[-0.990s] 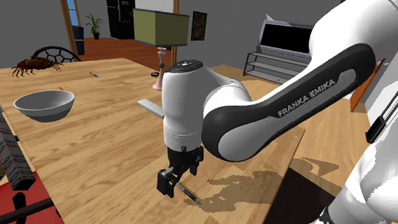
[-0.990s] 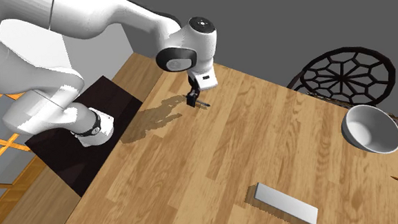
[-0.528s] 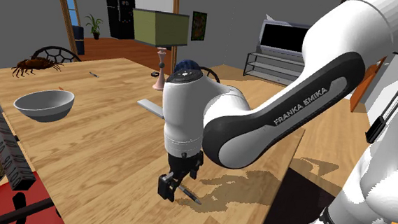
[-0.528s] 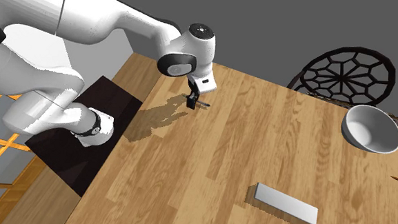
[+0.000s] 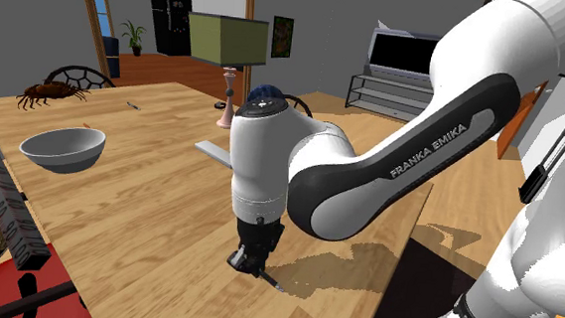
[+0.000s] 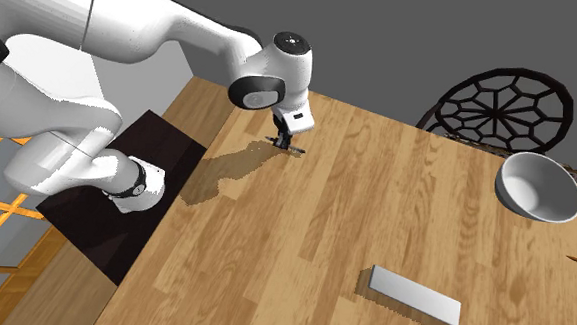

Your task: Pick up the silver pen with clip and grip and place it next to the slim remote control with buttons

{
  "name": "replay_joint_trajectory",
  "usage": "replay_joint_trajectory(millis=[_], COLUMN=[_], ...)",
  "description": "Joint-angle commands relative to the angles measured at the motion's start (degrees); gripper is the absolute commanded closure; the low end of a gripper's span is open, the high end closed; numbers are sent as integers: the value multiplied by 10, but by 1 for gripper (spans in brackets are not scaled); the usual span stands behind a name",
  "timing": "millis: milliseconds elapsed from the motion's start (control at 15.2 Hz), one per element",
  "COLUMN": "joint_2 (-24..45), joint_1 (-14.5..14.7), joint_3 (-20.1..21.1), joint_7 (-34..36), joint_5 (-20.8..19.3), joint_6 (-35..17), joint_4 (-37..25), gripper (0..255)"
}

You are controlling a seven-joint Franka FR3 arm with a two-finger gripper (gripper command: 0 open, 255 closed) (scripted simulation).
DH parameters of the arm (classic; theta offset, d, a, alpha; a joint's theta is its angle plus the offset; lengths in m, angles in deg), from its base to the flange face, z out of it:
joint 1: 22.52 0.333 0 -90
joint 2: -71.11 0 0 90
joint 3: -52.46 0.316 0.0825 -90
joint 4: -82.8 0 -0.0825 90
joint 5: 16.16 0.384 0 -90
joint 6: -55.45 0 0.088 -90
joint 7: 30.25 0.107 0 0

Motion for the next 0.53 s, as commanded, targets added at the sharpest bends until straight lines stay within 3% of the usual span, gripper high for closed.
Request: replay_joint_trajectory(millis=[0, 462], joint_2=[1, -18], joint_1=[-1, -3], joint_3=[-2, -1], joint_7=[0, -14], joint_5=[-1, 17], joint_6=[2, 24], joint_4=[2, -6], gripper=[255, 255])
